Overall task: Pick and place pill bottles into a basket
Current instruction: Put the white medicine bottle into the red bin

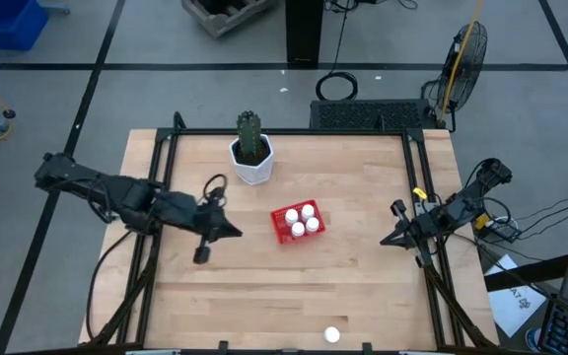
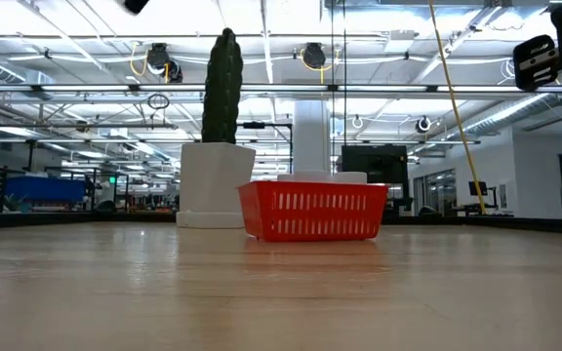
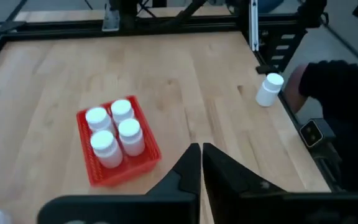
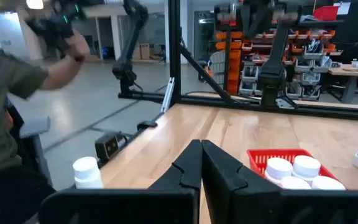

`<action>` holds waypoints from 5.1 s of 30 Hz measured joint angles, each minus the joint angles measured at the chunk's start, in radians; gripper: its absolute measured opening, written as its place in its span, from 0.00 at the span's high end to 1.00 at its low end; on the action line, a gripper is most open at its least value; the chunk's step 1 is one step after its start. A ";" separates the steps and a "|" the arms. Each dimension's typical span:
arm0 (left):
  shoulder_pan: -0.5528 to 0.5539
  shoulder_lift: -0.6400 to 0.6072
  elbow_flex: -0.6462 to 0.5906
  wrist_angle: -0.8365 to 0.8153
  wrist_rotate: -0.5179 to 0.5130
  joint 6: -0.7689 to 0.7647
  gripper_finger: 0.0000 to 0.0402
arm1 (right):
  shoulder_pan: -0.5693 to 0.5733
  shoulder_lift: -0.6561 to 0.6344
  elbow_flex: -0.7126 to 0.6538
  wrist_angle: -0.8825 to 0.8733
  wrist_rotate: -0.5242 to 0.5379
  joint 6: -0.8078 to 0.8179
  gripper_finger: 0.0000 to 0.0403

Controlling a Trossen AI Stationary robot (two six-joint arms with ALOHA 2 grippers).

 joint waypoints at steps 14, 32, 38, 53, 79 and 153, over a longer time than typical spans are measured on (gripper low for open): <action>-0.060 -0.380 -0.523 0.380 -0.050 -0.005 0.99 | -0.006 0.063 -0.142 0.535 0.072 0.100 1.00; -0.156 -0.531 -0.884 0.734 -0.076 0.051 0.91 | -0.006 0.346 -0.121 0.670 0.103 0.209 0.98; -0.172 -0.531 -0.950 0.888 -0.076 0.073 0.91 | -0.001 0.679 0.016 0.676 0.082 0.237 0.81; -0.174 -0.531 -0.975 0.942 -0.084 0.029 0.91 | 0.150 1.437 0.476 0.706 -0.003 0.181 0.23; -0.174 -0.530 -0.974 0.941 -0.102 -0.004 0.91 | 0.199 1.812 0.624 0.749 0.026 0.286 0.21; -0.174 -0.530 -0.974 0.881 -0.120 -0.048 0.91 | 0.199 1.865 0.674 0.706 0.055 0.274 0.41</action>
